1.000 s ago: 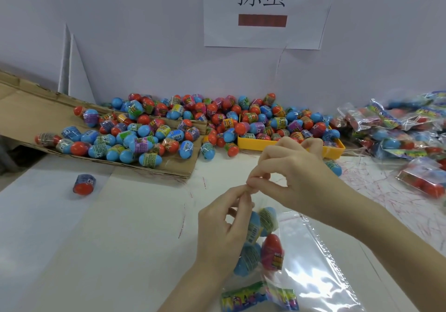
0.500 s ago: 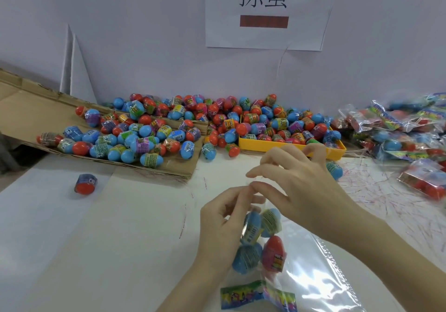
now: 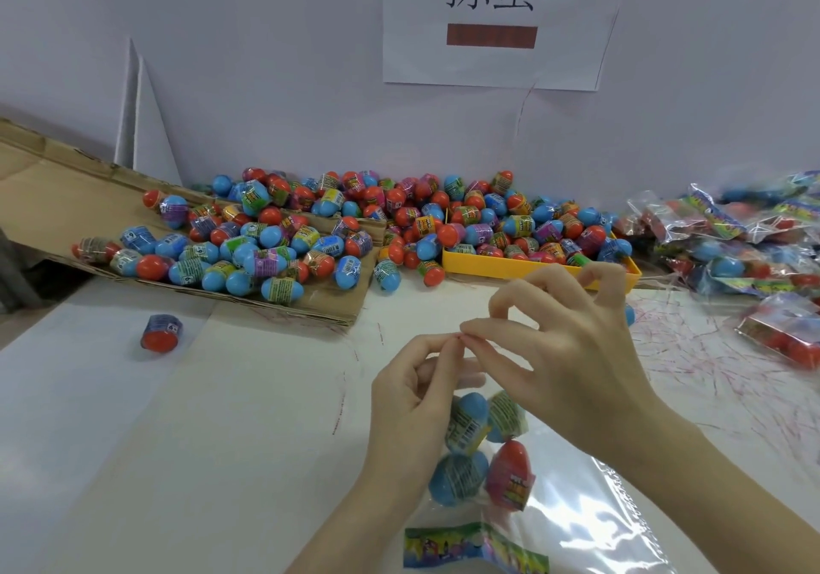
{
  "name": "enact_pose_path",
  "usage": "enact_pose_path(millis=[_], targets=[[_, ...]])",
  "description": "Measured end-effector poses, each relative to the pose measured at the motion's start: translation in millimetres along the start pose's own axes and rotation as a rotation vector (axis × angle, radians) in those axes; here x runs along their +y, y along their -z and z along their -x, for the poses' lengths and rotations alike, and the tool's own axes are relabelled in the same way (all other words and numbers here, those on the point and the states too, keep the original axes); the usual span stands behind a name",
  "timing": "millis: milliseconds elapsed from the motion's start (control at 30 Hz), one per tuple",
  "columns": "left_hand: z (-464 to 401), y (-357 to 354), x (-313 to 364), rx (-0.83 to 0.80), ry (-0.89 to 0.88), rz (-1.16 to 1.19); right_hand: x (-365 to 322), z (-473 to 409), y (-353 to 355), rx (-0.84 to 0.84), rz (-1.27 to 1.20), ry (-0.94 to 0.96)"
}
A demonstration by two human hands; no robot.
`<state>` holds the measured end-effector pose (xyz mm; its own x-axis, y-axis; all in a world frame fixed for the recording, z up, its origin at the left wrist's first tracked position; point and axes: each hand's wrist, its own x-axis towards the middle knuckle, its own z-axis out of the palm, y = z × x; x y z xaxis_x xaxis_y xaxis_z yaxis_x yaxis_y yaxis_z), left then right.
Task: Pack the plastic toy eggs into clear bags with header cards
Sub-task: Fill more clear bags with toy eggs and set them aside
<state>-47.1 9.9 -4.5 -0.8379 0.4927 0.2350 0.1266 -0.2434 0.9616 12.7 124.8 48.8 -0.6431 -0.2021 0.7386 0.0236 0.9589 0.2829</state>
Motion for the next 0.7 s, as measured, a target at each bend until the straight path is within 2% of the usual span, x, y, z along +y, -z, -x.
enact_pose_path(millis=[167, 333, 433, 633, 700], targets=[[1, 1, -3, 0.029, -0.071, -0.132, -2, 1, -1, -0.024, 0.091, 0.056], [1, 2, -4, 0.019, -0.071, -0.121, -1, 0, 0, -0.093, 0.072, 0.086], [2, 1, -3, -0.020, -0.036, -0.067, 3, -4, 0, -0.118, -0.005, 0.076], [2, 2, -8, -0.044, -0.092, -0.142, 9, -14, 5, -0.255, -0.347, -0.106], [2, 2, -8, -0.043, -0.101, -0.145, 11, -14, 6, -0.271, -0.309, -0.082]])
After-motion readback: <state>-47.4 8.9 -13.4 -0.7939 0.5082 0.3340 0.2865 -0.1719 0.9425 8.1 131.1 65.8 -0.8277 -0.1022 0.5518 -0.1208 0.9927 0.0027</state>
